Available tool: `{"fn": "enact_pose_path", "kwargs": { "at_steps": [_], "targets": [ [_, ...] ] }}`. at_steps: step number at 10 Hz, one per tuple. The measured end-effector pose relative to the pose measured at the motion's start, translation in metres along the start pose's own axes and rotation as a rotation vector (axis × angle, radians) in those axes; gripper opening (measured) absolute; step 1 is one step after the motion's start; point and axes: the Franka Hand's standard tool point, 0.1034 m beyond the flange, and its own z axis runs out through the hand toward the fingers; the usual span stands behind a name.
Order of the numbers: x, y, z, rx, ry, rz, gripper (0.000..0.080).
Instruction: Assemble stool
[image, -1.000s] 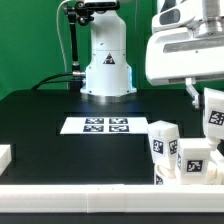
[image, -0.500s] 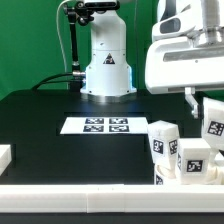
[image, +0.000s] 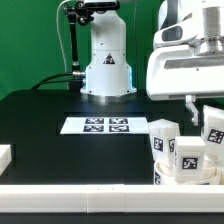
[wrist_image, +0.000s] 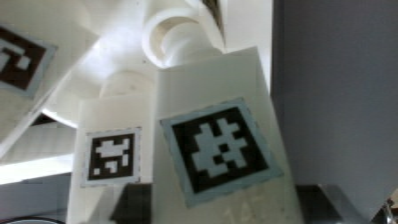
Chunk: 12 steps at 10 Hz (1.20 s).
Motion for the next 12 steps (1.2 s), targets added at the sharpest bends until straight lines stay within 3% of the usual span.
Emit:
{"fn": "enact_pose_path", "kwargs": {
  "at_steps": [6,11,12],
  "targets": [
    [-0.008,0.002,0.004,-0.005,0.012,0.004,0.0327],
    [-0.01,0.017,0.005,-0.012,0.075,0.023,0.0327],
    [-0.009,0.017,0.004,-0.012,0.075,0.016,0.0408]
  ]
}}
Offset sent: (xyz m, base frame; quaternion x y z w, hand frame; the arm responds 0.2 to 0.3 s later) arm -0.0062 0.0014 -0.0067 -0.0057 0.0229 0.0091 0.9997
